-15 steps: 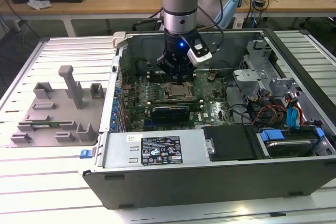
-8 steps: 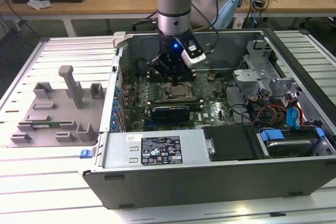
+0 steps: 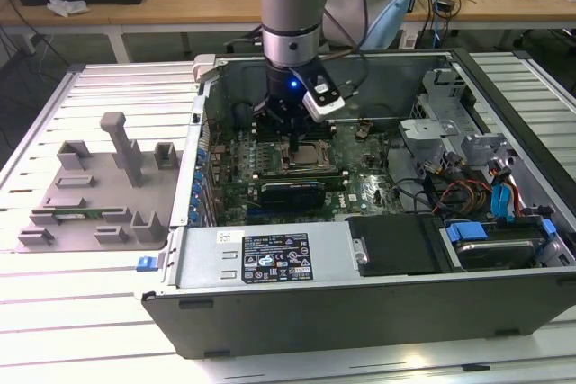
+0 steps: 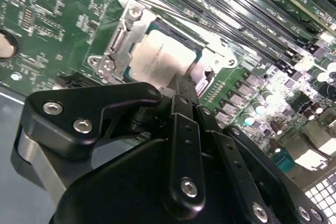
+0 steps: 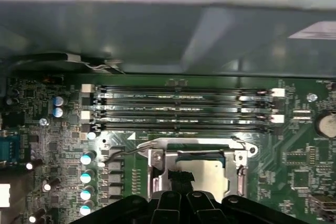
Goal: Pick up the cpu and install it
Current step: 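Close the cpu cover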
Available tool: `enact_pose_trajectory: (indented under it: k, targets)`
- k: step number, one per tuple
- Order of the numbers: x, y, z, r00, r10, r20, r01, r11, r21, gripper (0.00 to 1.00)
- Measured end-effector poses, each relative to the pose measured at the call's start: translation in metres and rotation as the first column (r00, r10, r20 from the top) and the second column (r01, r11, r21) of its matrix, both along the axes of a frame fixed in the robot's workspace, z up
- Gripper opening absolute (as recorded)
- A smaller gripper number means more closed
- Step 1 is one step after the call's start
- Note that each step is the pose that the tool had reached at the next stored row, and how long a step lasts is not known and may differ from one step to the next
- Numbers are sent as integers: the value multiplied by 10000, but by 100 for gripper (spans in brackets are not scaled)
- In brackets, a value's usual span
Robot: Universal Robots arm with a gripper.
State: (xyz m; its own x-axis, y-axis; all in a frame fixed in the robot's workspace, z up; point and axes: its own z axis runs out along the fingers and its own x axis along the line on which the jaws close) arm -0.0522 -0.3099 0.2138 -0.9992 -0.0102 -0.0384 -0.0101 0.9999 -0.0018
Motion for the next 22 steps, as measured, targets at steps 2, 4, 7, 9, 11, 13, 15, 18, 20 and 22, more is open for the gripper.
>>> enact_pose_trajectory:
  k: [2,4,7,9,11,13,15,18,20,22]
  targets:
    - [-22,0,-15,10000,1,1,-1,10000,1,11]
    - [-45,0,-37,10000,0,0,0,10000,0,11]
    - [-78,0,-67,10000,0,-1,0,10000,-1,11]
    - [-85,0,-94,10000,0,0,0,10000,0,11]
    - [-87,-1,-104,10000,1,-3,-1,10000,-4,11]
    - [-87,0,-107,10000,1,-2,-1,10000,-3,11]
    - [-87,0,-106,10000,1,0,-1,10000,-2,11]
    - [-87,1,-84,10000,1,0,-1,10000,-20,11]
    - [-87,0,-75,10000,0,-1,0,10000,-27,11]
    - [-87,0,-66,10000,0,0,0,10000,-35,11]
